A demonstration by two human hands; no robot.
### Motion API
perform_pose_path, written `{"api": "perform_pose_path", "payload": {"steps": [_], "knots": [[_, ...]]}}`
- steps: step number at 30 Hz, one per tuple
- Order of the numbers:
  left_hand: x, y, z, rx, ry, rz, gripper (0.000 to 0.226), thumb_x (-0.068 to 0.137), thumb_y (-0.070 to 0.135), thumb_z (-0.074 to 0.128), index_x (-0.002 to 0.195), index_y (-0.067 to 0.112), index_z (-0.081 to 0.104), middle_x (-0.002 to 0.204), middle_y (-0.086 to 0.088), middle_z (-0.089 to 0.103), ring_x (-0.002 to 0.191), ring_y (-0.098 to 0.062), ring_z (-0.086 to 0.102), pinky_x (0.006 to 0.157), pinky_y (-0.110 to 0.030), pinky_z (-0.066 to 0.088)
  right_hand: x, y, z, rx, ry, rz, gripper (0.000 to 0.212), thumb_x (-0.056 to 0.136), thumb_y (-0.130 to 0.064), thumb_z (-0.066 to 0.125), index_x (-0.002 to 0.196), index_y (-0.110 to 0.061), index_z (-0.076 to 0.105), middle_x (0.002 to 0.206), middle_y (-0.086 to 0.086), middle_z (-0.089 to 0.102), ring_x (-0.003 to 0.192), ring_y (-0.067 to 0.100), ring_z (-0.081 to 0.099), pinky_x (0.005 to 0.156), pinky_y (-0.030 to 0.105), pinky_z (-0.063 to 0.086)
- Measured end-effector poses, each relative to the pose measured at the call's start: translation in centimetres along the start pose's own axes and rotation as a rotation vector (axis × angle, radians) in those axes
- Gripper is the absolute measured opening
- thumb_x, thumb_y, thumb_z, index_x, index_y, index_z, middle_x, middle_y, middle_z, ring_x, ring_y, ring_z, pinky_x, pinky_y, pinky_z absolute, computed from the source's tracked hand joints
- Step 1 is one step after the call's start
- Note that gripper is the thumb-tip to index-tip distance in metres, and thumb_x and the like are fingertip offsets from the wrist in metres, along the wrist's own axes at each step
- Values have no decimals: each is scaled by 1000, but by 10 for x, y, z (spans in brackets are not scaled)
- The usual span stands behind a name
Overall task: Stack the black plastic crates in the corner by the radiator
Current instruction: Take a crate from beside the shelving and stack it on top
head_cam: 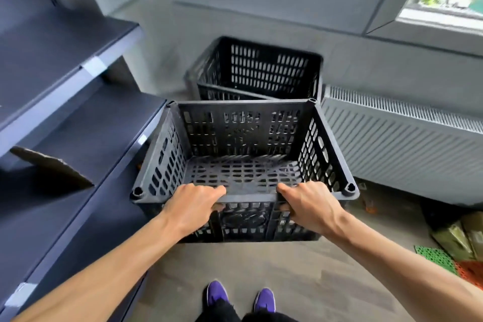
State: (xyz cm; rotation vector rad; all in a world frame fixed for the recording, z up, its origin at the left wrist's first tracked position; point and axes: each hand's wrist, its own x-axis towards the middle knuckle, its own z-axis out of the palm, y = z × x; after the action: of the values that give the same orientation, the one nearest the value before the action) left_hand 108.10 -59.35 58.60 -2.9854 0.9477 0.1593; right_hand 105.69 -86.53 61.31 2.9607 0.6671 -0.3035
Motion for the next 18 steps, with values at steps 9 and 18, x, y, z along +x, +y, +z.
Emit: {"api": "perform_pose_path", "payload": {"steps": [9, 18], "knots": [[12, 24, -105, 105, 242, 120, 17, 94, 41, 57, 93, 26, 48, 72, 8, 63, 65, -17, 66, 54, -33, 43, -52, 33, -80, 7, 195, 8, 29, 94, -30, 51, 119, -18, 43, 92, 1, 70, 79, 23, 67, 64, 34, 51], [63, 24, -161, 167, 441, 173, 24, 91, 47, 59, 93, 24, 51, 65, 7, 59, 56, -14, 63, 49, -30, 45, -45, 77, -134, -79, 328, 50, 28, 96, -34, 51, 118, -19, 43, 88, 1, 69, 74, 22, 67, 63, 36, 54]]}}
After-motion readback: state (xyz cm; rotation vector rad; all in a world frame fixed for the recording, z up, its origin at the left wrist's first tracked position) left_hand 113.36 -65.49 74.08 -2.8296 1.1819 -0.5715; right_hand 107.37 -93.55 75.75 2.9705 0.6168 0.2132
